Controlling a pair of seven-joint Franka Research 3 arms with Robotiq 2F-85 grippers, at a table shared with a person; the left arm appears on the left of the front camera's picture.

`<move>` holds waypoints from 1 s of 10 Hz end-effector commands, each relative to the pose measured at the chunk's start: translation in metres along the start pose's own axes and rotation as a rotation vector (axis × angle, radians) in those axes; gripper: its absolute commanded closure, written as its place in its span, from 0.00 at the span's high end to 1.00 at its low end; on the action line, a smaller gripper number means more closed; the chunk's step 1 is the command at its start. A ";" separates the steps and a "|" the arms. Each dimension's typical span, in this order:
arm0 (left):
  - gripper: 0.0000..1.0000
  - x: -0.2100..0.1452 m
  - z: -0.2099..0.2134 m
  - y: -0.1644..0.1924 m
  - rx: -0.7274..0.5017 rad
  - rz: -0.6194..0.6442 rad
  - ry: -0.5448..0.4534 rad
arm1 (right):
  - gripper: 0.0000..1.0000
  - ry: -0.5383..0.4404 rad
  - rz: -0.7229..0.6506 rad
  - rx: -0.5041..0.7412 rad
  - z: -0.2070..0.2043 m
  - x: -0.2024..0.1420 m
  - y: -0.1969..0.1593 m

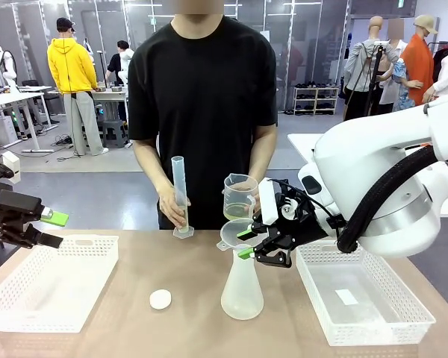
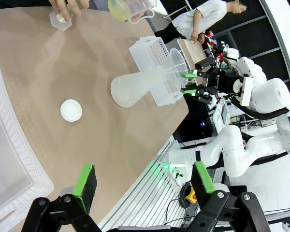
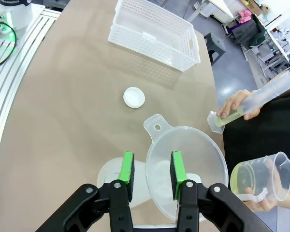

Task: Prepare the solutions needed for the experiment.
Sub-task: Once the solution is in the Big flask , pick up the Plastic Funnel and place it back into the right Organizing basket.

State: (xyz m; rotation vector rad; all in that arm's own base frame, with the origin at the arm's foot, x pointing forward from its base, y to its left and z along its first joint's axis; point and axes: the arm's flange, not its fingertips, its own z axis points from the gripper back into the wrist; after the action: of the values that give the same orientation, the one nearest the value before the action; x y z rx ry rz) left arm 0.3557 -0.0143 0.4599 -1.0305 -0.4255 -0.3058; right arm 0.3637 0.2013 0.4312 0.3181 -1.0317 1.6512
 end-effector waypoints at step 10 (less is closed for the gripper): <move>1.00 0.002 -0.002 0.000 -0.026 -0.018 -0.016 | 0.30 0.286 -0.044 -0.107 0.136 0.008 -0.023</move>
State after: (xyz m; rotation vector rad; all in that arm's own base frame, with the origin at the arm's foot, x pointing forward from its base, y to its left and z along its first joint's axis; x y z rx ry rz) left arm 0.3557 -0.0143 0.4599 -1.0303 -0.4256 -0.3058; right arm 0.3780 0.1332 0.5020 0.0547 -1.0066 1.5565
